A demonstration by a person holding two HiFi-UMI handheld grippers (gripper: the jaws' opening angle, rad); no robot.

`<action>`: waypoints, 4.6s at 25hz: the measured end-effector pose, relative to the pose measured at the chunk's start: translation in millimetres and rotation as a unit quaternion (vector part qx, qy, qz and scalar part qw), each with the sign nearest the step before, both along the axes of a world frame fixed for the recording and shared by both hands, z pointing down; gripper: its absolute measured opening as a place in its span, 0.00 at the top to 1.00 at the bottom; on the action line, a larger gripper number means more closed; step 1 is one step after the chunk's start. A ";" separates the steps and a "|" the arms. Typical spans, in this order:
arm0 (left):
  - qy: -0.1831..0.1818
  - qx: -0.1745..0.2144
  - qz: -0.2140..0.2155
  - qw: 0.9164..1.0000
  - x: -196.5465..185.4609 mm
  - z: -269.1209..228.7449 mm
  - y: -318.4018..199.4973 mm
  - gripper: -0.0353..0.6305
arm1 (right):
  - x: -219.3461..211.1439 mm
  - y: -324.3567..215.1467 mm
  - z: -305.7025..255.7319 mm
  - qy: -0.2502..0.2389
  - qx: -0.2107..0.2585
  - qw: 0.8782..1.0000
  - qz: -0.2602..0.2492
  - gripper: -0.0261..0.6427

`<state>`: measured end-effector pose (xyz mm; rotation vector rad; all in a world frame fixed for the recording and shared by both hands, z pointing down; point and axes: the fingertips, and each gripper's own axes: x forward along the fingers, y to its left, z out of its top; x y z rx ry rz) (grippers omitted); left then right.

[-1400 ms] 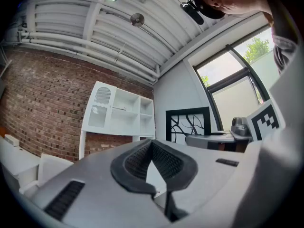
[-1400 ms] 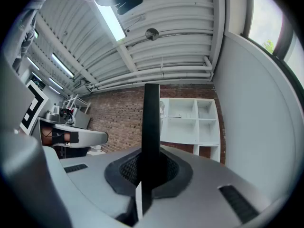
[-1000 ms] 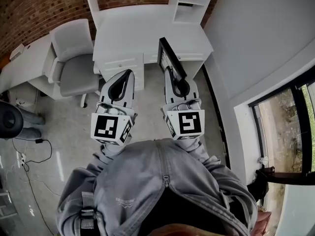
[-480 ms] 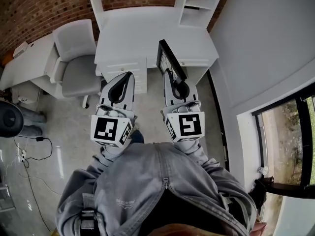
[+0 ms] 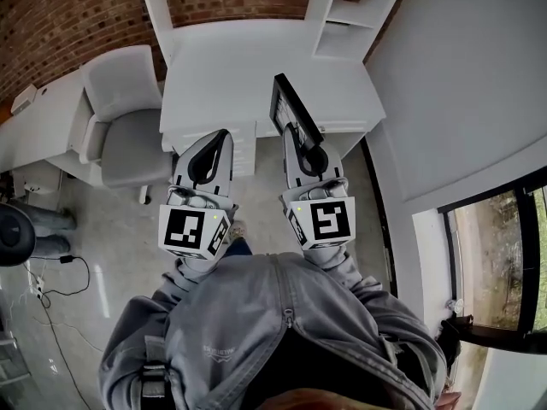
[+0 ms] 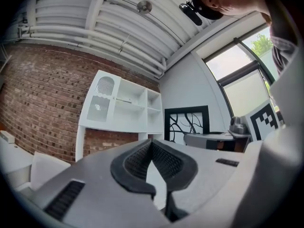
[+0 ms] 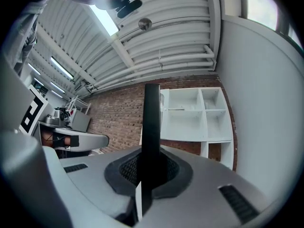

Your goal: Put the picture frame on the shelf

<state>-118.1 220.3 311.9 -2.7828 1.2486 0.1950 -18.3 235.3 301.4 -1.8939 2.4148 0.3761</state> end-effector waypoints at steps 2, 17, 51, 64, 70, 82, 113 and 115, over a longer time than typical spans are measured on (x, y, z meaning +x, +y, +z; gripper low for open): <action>0.001 0.007 -0.003 1.000 -4.5 -3.8 -23.9 0.94 | -1.1 -23.5 -2.1 0.003 0.002 1.000 0.002 0.91; 0.002 0.006 0.046 0.999 -12.0 -3.8 -142.4 0.94 | -12.8 -131.9 -3.1 0.008 0.006 0.999 0.040 0.91; 0.015 -0.006 0.042 0.999 51.2 -1.8 -337.9 0.94 | 38.1 -336.8 -3.9 0.010 -0.001 1.000 0.002 0.91; 0.008 -0.001 -0.018 1.000 105.3 -11.0 -432.7 0.94 | 88.9 -447.7 -10.4 0.007 0.000 0.998 -0.069 0.91; 0.008 0.003 -0.052 0.999 127.7 -9.7 -467.8 0.94 | 107.3 -490.3 -7.9 0.009 0.002 0.994 -0.109 0.91; -0.003 -0.004 -0.077 0.997 143.4 2.1 -498.5 0.94 | 114.1 -531.6 1.3 0.009 -0.005 0.988 -0.155 0.91; -0.201 0.159 -0.064 0.965 132.8 -28.1 -546.6 0.93 | 78.1 -579.9 -72.3 -0.006 -0.014 0.973 -0.229 0.91; -0.204 0.170 -0.073 0.961 134.4 -27.6 -548.9 0.93 | 77.7 -580.3 -74.8 -0.005 -0.014 0.973 -0.232 0.91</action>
